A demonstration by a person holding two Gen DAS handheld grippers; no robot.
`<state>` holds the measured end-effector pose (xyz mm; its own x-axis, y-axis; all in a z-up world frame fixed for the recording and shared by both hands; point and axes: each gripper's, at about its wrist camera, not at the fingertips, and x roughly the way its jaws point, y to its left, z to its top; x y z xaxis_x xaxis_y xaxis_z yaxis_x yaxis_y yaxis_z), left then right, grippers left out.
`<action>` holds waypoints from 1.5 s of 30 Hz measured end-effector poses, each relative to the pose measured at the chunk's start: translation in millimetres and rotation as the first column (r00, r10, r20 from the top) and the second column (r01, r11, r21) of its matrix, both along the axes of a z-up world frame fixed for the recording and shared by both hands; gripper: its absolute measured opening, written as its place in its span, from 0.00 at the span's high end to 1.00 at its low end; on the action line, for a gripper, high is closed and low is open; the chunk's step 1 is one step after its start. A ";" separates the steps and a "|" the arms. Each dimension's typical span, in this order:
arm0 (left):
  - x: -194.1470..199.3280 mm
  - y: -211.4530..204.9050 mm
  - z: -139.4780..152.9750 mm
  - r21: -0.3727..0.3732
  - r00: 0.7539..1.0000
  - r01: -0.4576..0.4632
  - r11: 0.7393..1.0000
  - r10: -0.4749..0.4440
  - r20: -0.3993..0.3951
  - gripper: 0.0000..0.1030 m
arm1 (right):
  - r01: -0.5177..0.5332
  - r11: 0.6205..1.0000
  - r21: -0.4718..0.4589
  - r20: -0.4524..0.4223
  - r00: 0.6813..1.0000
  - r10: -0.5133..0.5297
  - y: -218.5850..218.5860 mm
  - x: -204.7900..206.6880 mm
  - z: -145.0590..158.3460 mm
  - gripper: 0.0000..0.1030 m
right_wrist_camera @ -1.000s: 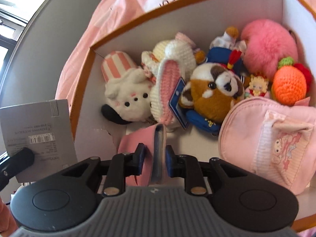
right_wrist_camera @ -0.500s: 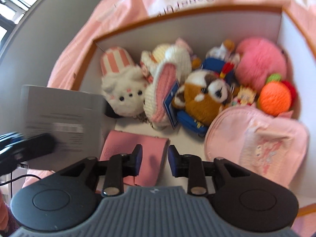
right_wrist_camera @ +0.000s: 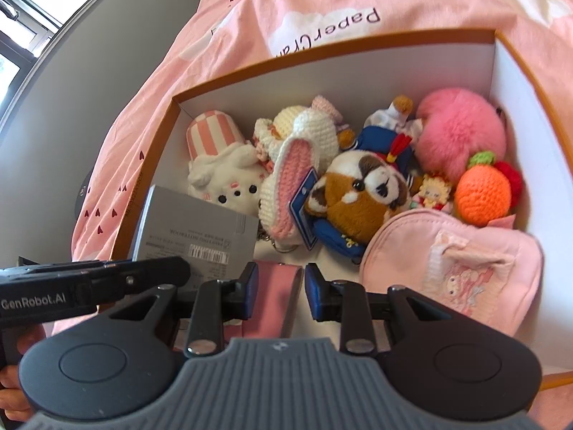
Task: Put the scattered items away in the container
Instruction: 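Lower the grey box into the shoebox and open the left tool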
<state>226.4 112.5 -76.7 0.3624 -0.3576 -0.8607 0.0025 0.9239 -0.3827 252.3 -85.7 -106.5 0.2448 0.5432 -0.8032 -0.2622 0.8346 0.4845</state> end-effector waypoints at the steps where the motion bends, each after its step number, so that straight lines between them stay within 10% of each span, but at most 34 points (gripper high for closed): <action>1: 1.6 -4.3 -0.2 0.031 1.000 0.025 0.999 -0.024 -0.012 0.84 | 0.002 1.000 -0.001 -0.005 1.000 -0.002 1.1 0.7 -1.0 0.69; 9: 5.5 -22.8 -4.4 0.179 0.991 0.127 0.976 -0.116 -0.068 0.83 | -0.009 1.000 -0.017 -0.012 1.000 0.009 9.7 1.3 -1.3 0.69; 29: -20.5 -3.7 44.2 0.192 0.978 0.075 0.978 -0.110 0.180 0.72 | -0.079 0.994 0.072 0.042 0.996 0.076 34.9 -2.1 7.3 0.69; 45: -27.8 8.1 35.2 0.163 0.985 0.043 0.986 -0.070 0.159 0.72 | -0.093 0.995 -0.038 -0.071 0.993 0.091 51.4 -0.5 -21.5 0.69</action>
<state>198.6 120.6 -41.5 0.4863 -0.2457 -0.8386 0.1071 0.9692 -0.2218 251.9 -34.3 -128.0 0.1383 0.5270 -0.8385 -0.3058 0.8280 0.4700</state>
